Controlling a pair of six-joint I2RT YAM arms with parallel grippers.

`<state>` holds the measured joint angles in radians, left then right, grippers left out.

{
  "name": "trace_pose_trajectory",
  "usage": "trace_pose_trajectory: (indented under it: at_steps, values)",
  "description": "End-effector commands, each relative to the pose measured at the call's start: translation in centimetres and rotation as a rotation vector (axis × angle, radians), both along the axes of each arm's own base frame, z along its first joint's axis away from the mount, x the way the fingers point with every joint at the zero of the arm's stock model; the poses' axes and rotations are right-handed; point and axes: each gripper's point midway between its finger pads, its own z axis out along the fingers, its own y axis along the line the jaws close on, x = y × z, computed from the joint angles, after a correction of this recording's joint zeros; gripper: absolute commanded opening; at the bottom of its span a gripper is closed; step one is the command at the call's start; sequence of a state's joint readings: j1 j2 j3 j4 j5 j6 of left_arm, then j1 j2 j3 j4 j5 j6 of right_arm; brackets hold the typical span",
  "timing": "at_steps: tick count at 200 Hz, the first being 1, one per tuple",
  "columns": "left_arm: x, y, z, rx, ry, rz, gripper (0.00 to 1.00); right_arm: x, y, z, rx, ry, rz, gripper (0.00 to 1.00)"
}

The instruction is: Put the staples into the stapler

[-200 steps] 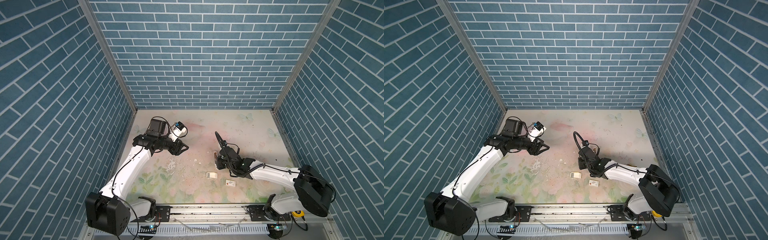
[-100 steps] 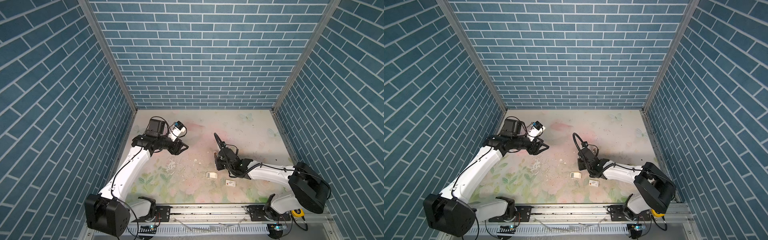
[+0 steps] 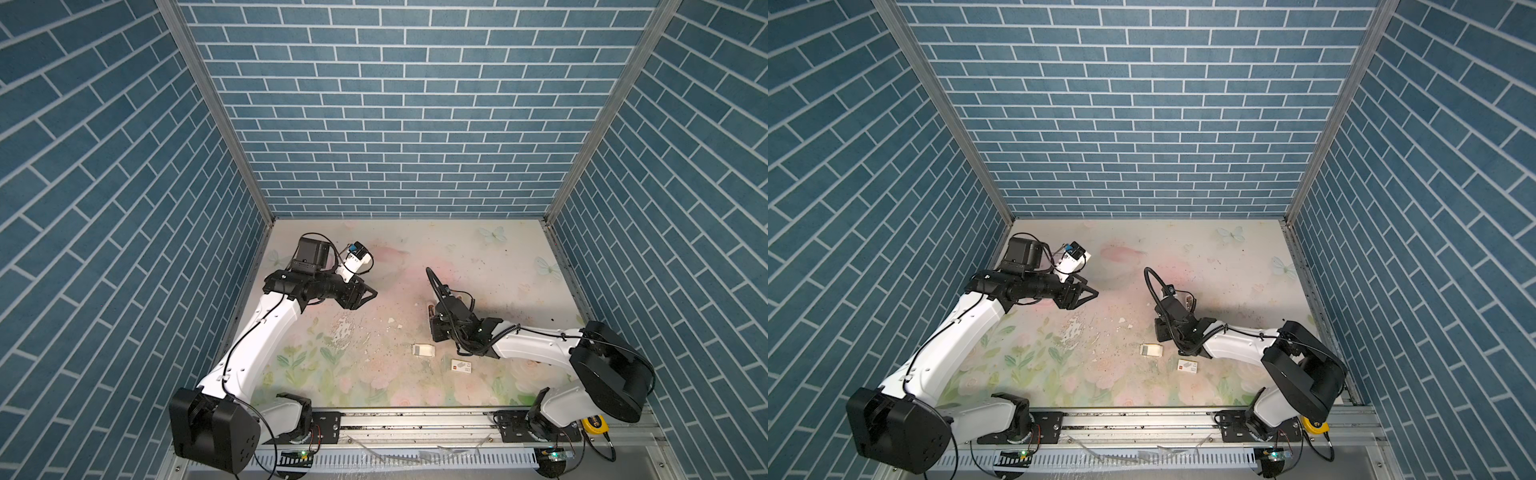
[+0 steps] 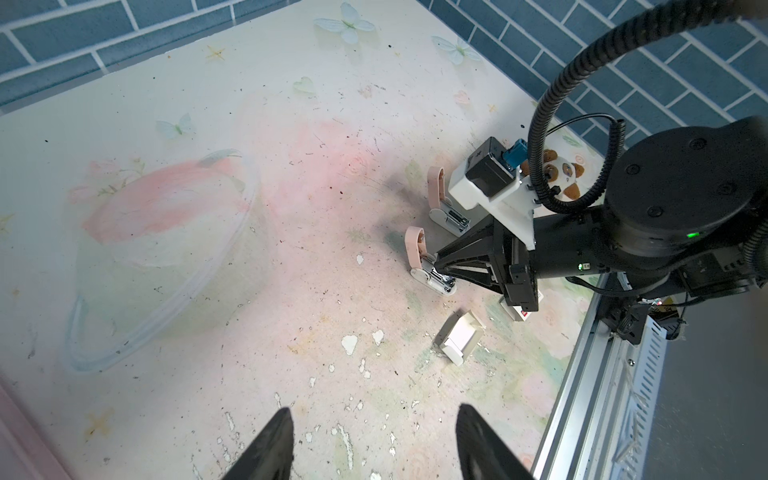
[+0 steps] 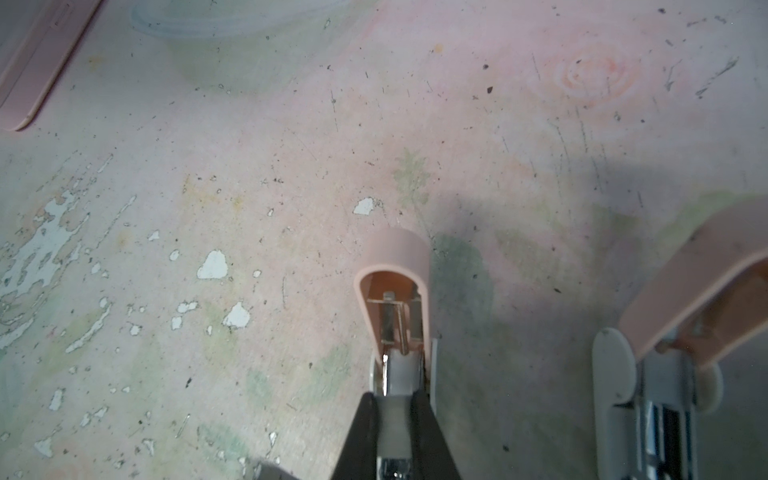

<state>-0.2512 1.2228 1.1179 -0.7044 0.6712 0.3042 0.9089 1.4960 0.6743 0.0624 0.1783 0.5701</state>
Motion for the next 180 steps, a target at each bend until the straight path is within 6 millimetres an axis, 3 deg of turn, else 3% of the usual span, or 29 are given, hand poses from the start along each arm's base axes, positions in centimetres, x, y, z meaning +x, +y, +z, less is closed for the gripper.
trace_pose_trajectory:
  at_steps: [1, 180]
  values:
    - [-0.1, 0.1, 0.2, -0.006, -0.008, -0.006, 0.64, 0.0, -0.1, -0.5, -0.007, 0.008, -0.004, 0.0]
    - [-0.1, 0.4, 0.0, 0.0, -0.012, 0.0, 0.64, -0.5, -0.3, -1.5, -0.048, 0.023, -0.009, 0.0]
